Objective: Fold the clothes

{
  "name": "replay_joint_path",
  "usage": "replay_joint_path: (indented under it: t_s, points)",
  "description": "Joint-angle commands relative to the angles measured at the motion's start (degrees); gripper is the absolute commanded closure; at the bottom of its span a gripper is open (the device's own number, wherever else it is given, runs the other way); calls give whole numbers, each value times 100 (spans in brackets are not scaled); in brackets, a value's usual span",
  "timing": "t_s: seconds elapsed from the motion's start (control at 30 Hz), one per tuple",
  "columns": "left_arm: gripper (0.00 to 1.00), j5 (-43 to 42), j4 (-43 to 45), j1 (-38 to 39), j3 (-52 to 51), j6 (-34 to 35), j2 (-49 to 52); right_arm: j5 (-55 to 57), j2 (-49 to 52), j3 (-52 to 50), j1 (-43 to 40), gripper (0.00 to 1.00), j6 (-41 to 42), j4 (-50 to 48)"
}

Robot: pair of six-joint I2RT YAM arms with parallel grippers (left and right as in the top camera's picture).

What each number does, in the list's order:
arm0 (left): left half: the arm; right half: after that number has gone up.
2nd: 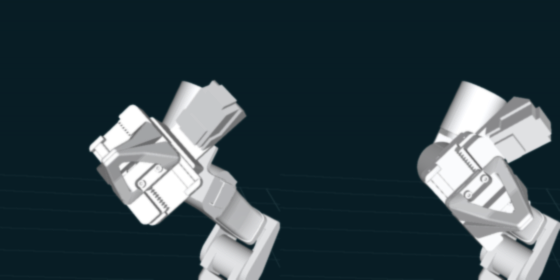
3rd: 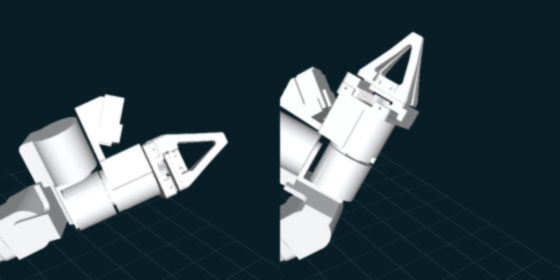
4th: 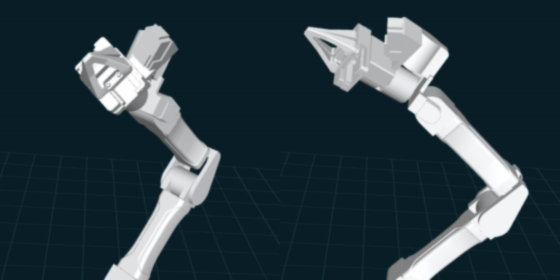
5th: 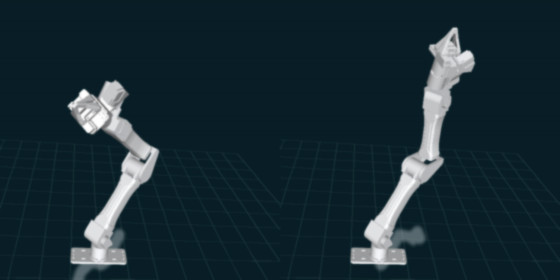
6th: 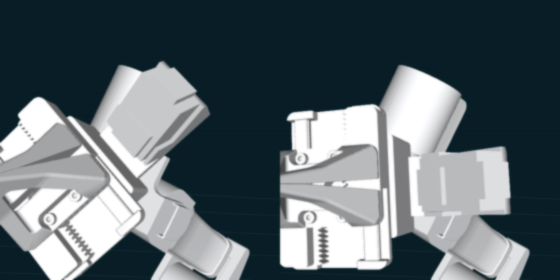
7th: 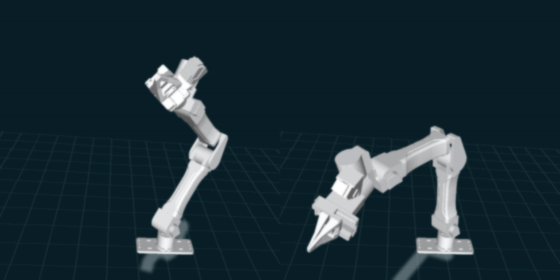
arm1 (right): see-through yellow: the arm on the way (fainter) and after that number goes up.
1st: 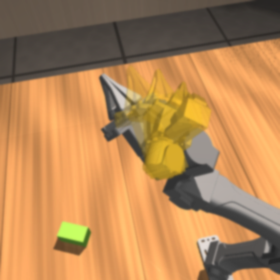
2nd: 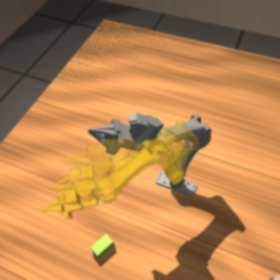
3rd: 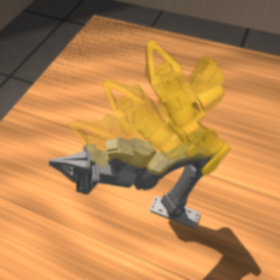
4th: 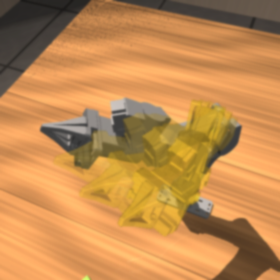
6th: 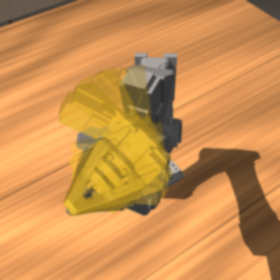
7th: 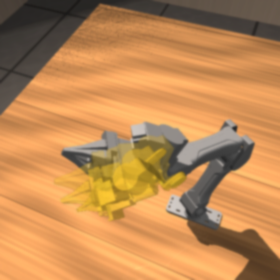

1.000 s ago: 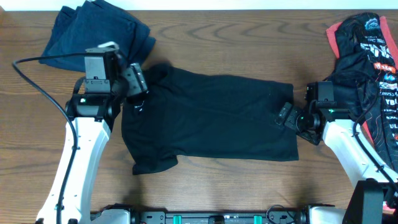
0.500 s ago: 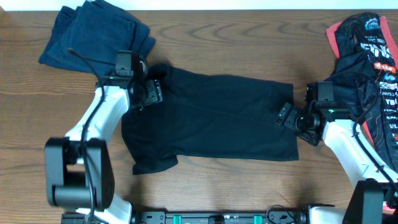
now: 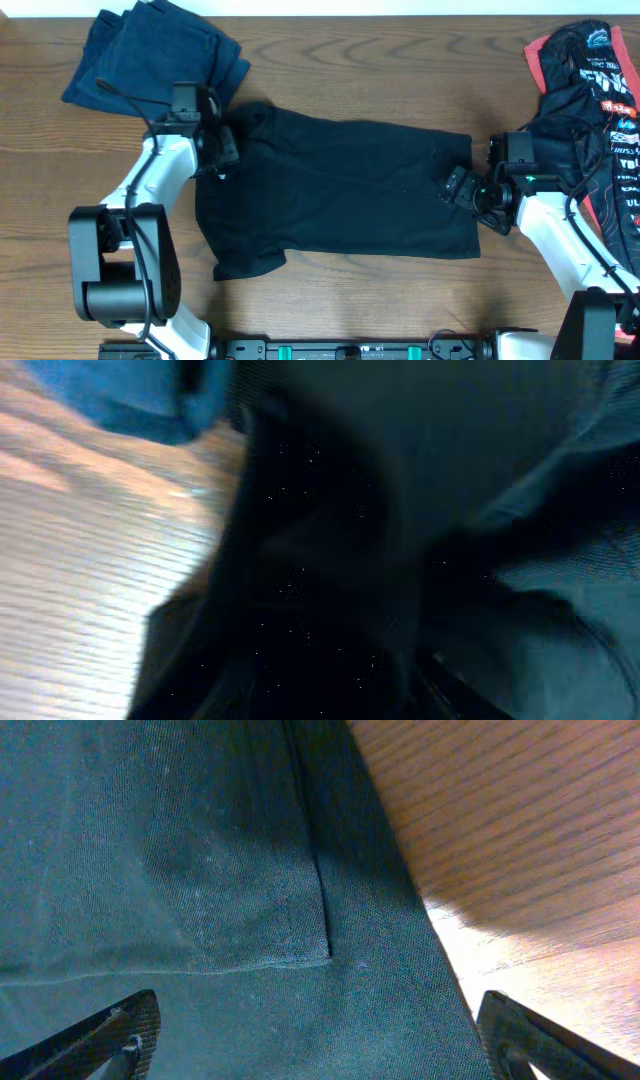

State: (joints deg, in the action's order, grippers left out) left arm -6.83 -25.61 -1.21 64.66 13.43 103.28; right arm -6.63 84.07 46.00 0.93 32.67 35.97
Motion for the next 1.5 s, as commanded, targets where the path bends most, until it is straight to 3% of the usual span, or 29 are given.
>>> replay_joint_path:
  t_s: [0.0,0.17,0.27,0.33,0.43,0.47,0.5,0.53,0.73,0.93,1.0,1.17,1.23,1.3,1.47]
  points:
    - [54,175,13,-199,9,-103,7,-2,-48,-39,59,1,70,9]
    - [54,247,155,-404,9,-144,7,-2,-48,-39,61,1,70,31]
    - [53,994,181,-557,11,227,0,-2,-48,-42,61,1,70,70]
    - [59,1287,197,-682,11,334,0,0,-48,-50,66,1,48,116]
    - [60,1290,138,-938,13,442,0,39,-48,-109,66,1,-20,136]
    - [55,1285,92,-1036,13,518,0,50,-48,-146,63,1,-17,127]
    - [43,1283,42,-1110,13,584,0,63,-48,-177,63,1,-17,116]
    - [40,1222,-11,-1191,13,595,-9,66,-48,-212,63,1,-17,96]
    - [41,769,-212,-1366,13,597,-260,138,-48,-337,59,1,-15,-68]
    - [44,721,-573,-1366,15,848,-1202,511,-48,-337,-72,4,160,-131]
    - [44,461,-767,-1346,13,844,-1554,461,-48,-337,-140,13,162,-249]
    - [44,-297,-1523,-1344,11,739,-1980,-63,-48,-337,-164,53,251,-507]
    - [44,-514,-1725,-1344,-7,538,-1945,-369,-42,-337,-160,61,247,-595]
    - [43,-520,-1856,-1344,-33,476,-1880,-505,-24,-337,-160,59,247,-632]
    - [28,-518,-1996,-1344,-70,461,-1626,-629,146,-337,-157,26,249,-656]
